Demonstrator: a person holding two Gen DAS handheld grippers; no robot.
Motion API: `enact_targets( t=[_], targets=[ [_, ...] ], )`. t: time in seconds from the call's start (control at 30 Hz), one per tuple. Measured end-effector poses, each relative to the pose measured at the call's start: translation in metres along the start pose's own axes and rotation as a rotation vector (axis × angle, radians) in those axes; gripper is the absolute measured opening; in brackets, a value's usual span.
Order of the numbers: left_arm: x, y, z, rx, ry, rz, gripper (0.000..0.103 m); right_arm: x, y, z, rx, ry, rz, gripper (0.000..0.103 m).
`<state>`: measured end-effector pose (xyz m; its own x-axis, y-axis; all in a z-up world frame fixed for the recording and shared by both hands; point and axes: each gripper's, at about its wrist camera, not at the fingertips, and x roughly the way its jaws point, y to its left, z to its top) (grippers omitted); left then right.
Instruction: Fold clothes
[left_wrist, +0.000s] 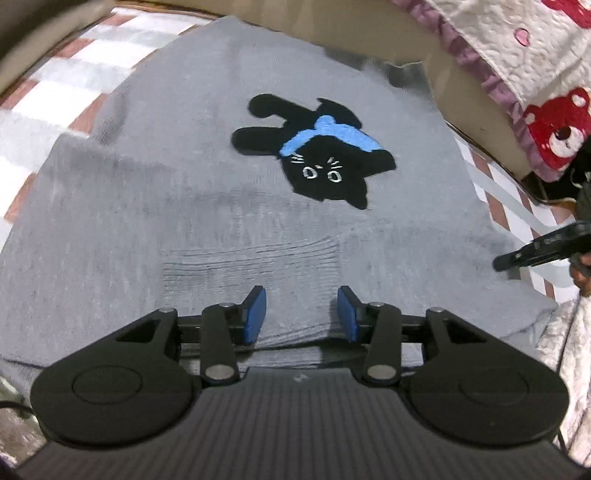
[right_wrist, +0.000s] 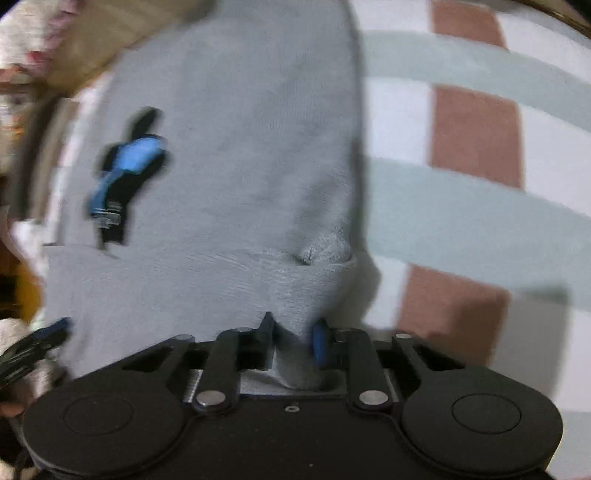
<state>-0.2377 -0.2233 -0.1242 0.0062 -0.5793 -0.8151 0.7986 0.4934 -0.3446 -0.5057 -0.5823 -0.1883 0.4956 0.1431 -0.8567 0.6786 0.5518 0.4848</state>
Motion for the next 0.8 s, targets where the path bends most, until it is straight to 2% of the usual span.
enact_targets(
  t=[0.07, 0.1, 0.13, 0.2, 0.23, 0.3, 0.33, 0.37, 0.47, 0.57, 0.73, 0.8],
  targets=[
    [0.003, 0.0, 0.0, -0.002, 0.012, 0.001, 0.042, -0.022, 0.002, 0.002, 0.006, -0.102, 0.055, 0.015],
    [0.006, -0.001, -0.001, 0.001, 0.024, -0.002, 0.042, -0.028, 0.002, 0.003, 0.003, -0.128, 0.029, 0.014],
    [0.009, -0.002, -0.001, 0.007, 0.037, -0.005, 0.042, -0.032, 0.001, 0.004, -0.007, -0.139, -0.026, 0.014],
    [0.014, -0.008, -0.002, 0.036, 0.057, -0.004, 0.042, -0.022, -0.007, 0.006, 0.024, -0.084, -0.09, 0.015],
    [0.014, -0.01, -0.003, 0.052, 0.059, 0.001, 0.042, -0.015, -0.011, 0.007, 0.046, -0.04, -0.095, 0.023],
    [0.012, -0.011, -0.004, 0.067, 0.056, 0.003, 0.042, -0.016, -0.019, 0.001, 0.072, -0.005, -0.061, 0.037],
    [0.011, -0.009, -0.004, 0.056, 0.057, -0.003, 0.042, -0.018, -0.023, -0.002, 0.083, 0.007, -0.039, 0.053],
    [0.01, -0.007, -0.004, 0.041, 0.058, -0.009, 0.042, -0.02, -0.027, -0.005, 0.094, 0.019, -0.017, 0.059],
    [0.009, 0.002, -0.002, -0.011, 0.062, -0.034, 0.042, -0.027, -0.041, -0.017, 0.135, 0.045, 0.062, 0.059],
    [0.013, 0.002, -0.001, -0.014, 0.069, -0.035, 0.042, -0.034, -0.052, -0.038, 0.169, 0.047, 0.167, 0.059],
    [0.015, 0.0, 0.001, -0.014, 0.074, -0.031, 0.042, -0.019, -0.058, -0.053, 0.204, 0.084, 0.23, 0.06],
    [0.016, 0.003, 0.002, -0.03, 0.077, -0.032, 0.042, -0.013, -0.054, -0.05, 0.221, 0.116, 0.276, 0.025]
  ],
)
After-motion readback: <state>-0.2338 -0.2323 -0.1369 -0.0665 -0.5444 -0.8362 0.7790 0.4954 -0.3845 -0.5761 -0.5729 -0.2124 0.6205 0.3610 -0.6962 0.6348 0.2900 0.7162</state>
